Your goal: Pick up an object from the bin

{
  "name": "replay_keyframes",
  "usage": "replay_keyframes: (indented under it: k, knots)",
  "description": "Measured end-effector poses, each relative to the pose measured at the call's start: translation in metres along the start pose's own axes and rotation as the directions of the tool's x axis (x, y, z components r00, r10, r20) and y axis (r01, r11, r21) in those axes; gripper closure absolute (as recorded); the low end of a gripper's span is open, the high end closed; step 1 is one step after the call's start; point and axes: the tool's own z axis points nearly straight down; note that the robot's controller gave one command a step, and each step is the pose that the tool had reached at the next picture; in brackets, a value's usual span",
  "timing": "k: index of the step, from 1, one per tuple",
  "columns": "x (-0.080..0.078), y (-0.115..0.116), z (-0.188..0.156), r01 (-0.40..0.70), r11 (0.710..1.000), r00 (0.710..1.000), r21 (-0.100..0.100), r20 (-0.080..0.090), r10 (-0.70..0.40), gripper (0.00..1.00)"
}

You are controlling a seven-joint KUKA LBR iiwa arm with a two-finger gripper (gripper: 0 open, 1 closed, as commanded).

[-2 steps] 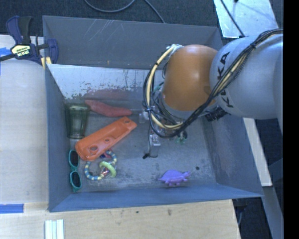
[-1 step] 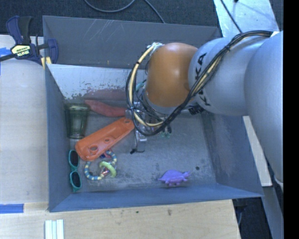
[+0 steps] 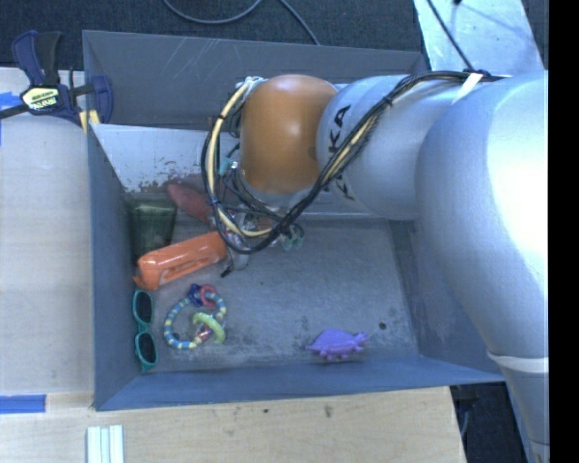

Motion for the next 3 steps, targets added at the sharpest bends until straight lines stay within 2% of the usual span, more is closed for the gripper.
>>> replay_keyframes:
  k: [1,2,3]
  knots:
    - [0.0,0.0,0.0,-0.001,1.0,1.0,0.0,0.0,0.001,1.0]
    - [0.002,-0.004,-0.034,0.012,1.0,1.0,0.0,-0.001,-0.012,1.0]
    - [0.003,0.002,-0.08,-0.004,1.0,1.0,0.0,0.003,0.004,1.0]
